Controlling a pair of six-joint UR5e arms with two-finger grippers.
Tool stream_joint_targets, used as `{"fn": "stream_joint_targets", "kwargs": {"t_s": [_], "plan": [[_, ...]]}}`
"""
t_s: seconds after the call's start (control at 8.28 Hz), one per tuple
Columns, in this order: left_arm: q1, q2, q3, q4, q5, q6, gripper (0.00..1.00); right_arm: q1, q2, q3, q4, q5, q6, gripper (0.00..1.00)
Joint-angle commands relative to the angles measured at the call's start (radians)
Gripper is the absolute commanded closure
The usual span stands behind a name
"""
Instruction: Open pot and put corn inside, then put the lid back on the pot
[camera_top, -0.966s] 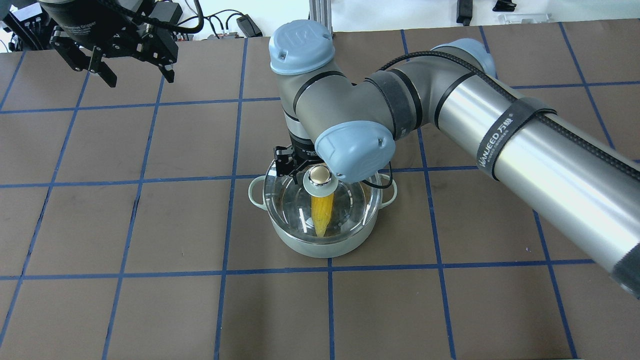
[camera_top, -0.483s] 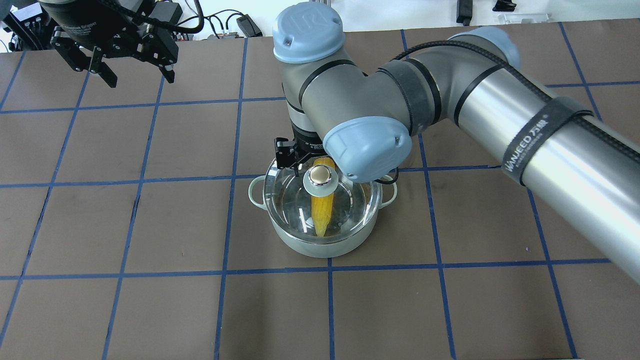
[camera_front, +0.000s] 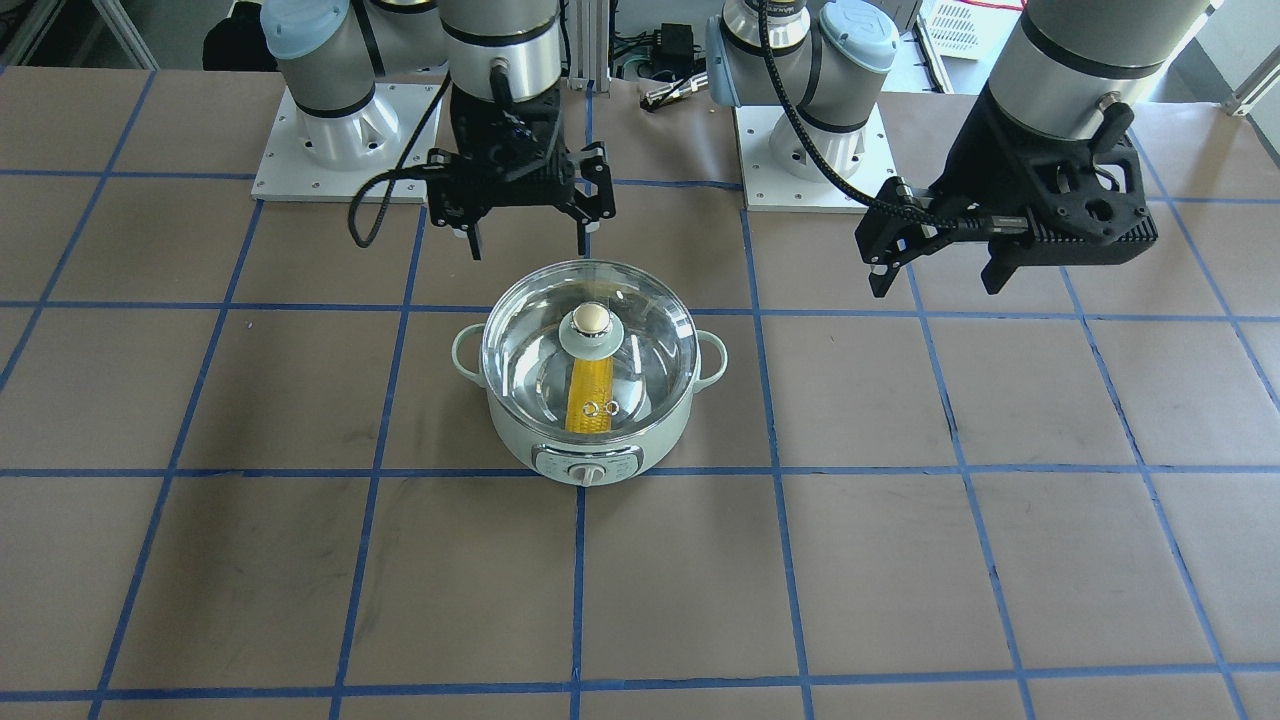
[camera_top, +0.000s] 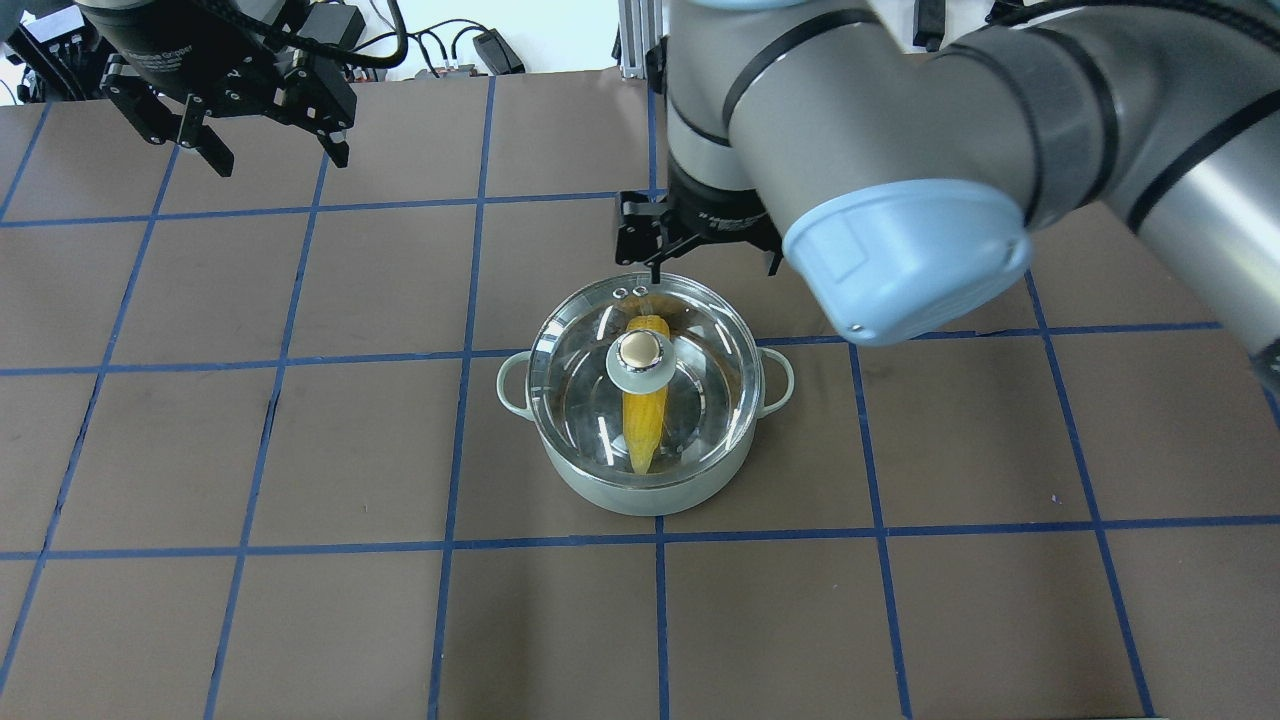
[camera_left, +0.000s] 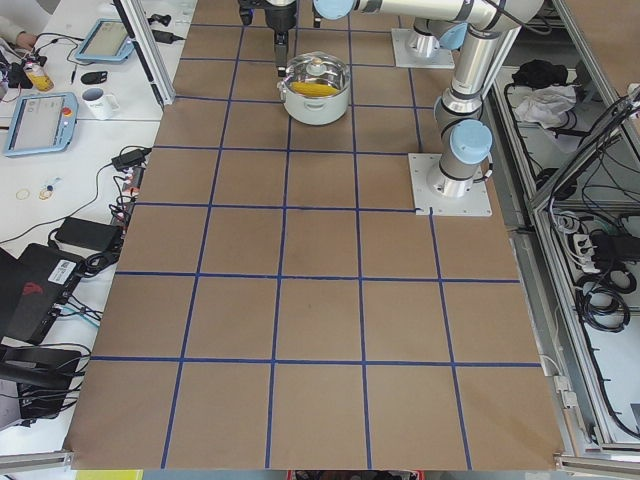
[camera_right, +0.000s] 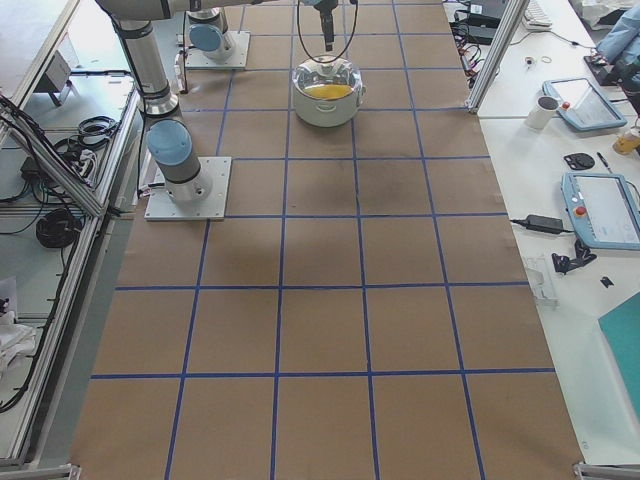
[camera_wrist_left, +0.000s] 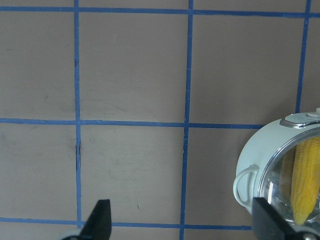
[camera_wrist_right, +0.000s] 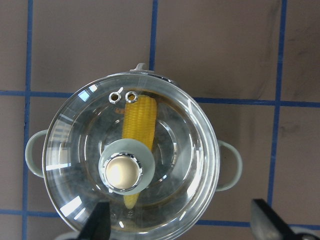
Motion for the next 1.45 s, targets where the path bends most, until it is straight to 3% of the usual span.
{"fn": "stream_joint_targets", "kwargs": {"t_s": [0.0, 0.24, 1.33], "plan": [[-0.006, 0.000, 0.001, 0.001, -0.003, -0.002, 0.00, -0.217, -0.083, -0.006, 0.054, -0.006, -0.136, 0.00], [-0.017, 0.005, 0.001, 0.000, -0.003, -0.002, 0.00, -0.335, -0.105, -0.009, 0.102, -0.005, -0.305, 0.00], [-0.027, 0.003, -0.002, -0.006, 0.005, 0.001, 0.00, -0.342, -0.110, -0.006, 0.139, 0.027, -0.308, 0.00]]}}
